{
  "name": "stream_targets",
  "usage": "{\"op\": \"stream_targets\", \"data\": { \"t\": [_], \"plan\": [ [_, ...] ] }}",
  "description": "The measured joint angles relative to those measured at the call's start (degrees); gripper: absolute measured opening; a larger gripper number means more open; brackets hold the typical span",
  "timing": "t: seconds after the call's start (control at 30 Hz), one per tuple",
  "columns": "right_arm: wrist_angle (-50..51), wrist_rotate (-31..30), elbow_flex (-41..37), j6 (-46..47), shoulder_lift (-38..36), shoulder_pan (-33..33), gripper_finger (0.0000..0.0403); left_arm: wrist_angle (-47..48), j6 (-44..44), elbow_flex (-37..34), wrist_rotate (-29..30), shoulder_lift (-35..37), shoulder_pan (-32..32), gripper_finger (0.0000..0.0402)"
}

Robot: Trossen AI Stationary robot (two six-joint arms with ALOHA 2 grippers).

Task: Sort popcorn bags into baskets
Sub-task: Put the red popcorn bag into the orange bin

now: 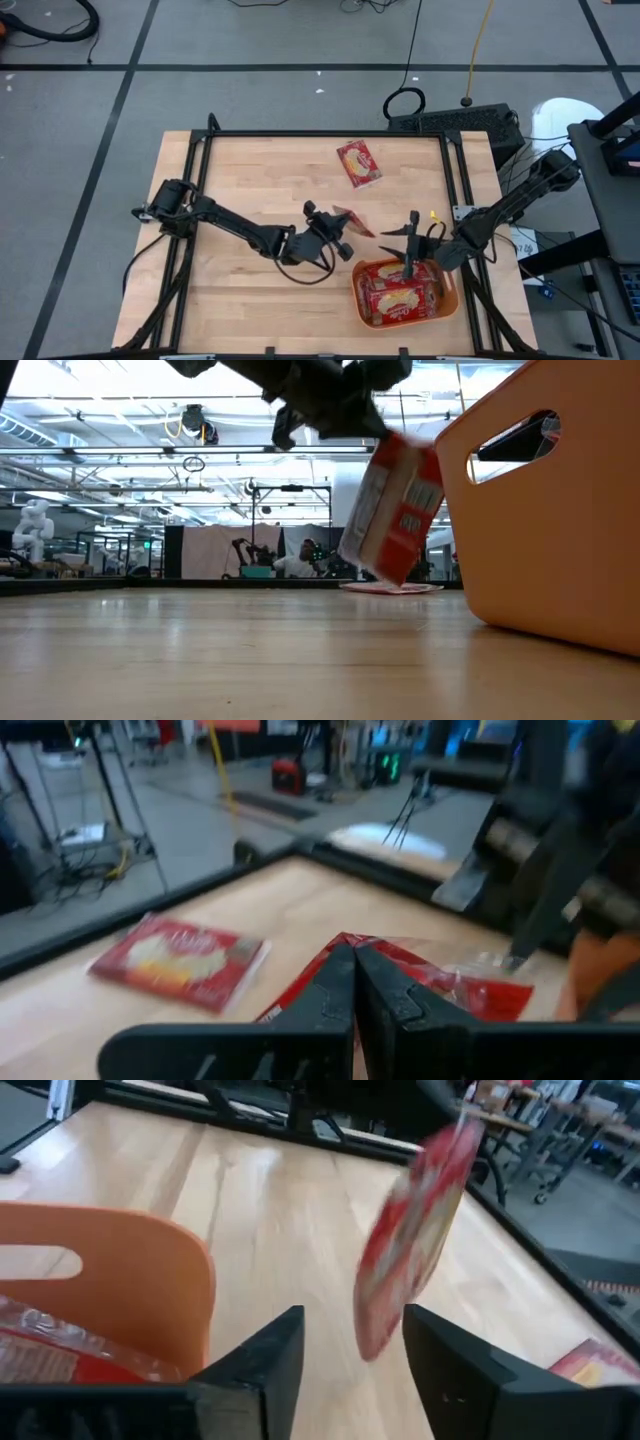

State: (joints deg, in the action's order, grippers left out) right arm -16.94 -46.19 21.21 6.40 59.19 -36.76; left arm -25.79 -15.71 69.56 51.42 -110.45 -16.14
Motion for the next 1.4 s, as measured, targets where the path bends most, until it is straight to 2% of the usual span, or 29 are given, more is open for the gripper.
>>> {"op": "stream_targets", "data": {
  "t": [0.17, 0.37, 0.6, 0.77, 0.93, 1.07, 1.13, 1.27, 1.4],
  "plan": [
    [-1.3, -0.2, 0.0, 4.2, 1.7, 0.0, 0.0191, -7.2, 4.6, 0.0, -2.0, 0.0, -0.1, 0.0000],
    [-7.4, -0.8, 0.0, 3.2, 5.2, 1.2, 0.0207, -13.4, 6.6, 0.0, -5.3, 0.0, 0.1, 0.0000],
    [-18.8, -8.9, 0.0, -2.2, 9.3, 1.9, 0.0196, -18.8, 8.0, 0.0, -9.0, 0.0, 0.1, 0.0000],
    [-24.6, -7.5, 0.0, -7.2, 10.2, 1.9, 0.0154, -18.9, 7.3, 0.0, -9.5, 0.0, -0.6, 0.0000],
    [-24.9, -7.4, 0.0, -8.6, 10.2, 1.9, 0.0084, -18.9, 7.4, 0.0, -10.8, 0.0, -1.6, 0.0000],
    [-24.8, -3.1, 0.0, -8.7, 10.1, 1.8, 0.0026, -18.2, 7.7, 0.0, -13.6, 0.0, -2.4, 0.0000],
    [-24.7, -1.6, 0.0, -8.9, 10.0, 1.8, 0.0015, -17.7, 8.2, 0.0, -14.7, 0.0, -2.9, 0.0002],
    [-23.8, -1.3, -0.1, -10.3, 9.4, 1.1, 0.0033, -16.3, 11.4, 0.1, -14.9, 0.0, -4.2, 0.0033],
    [-21.3, 1.5, -0.1, -16.4, 7.6, -0.3, 0.0048, -14.2, 12.6, 0.1, -15.3, 0.0, -6.6, 0.0113]
  ]
}}
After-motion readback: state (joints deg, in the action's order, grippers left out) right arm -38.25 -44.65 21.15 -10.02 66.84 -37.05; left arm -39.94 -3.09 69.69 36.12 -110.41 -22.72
